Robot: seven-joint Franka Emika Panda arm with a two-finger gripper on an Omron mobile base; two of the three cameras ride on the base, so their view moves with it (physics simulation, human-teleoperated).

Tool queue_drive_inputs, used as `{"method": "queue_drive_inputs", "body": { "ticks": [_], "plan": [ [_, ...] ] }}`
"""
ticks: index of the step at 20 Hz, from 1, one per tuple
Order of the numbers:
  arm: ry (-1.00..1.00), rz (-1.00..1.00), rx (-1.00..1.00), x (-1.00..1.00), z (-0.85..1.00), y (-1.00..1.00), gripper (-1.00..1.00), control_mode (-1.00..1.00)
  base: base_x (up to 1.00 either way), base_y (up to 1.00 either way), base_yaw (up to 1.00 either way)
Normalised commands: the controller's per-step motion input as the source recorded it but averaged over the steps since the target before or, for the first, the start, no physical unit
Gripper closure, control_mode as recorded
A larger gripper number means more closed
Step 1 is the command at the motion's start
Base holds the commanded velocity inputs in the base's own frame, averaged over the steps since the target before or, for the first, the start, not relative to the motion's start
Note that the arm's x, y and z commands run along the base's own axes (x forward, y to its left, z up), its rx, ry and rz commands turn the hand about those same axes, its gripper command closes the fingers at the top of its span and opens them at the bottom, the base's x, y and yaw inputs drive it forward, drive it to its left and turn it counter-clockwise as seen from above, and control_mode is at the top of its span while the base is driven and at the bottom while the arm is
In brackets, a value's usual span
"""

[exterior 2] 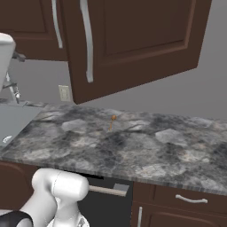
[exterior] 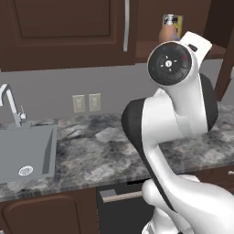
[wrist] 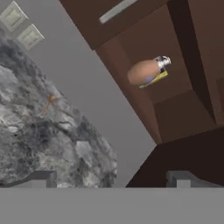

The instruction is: Pick the bar soap and soap dispenser from the cabinet and place them on the counter.

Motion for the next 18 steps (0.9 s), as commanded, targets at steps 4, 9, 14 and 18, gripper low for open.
{"method": "queue_drive_inputs", "body": {
  "ticks": [4, 9, 14, 18],
  "plan": [
    [0.02, -0.15, -0.09, 0.41, 0.00, 0.00, -1.00, -1.00, 0.00, 0.00, 0.00],
    [0.00, -0.10, -0.18, 0.31, 0.04, -0.05, -1.00, -1.00, 0.00, 0.00, 0.00],
    [0.00, -0.13, -0.15, 0.35, 0.07, -0.27, -1.00, -1.00, 0.00, 0.00, 0.00],
    [0.00, -0.10, -0.11, 0.27, 0.02, -0.32, -1.00, -1.00, 0.00, 0.00, 0.00]
  ]
}}
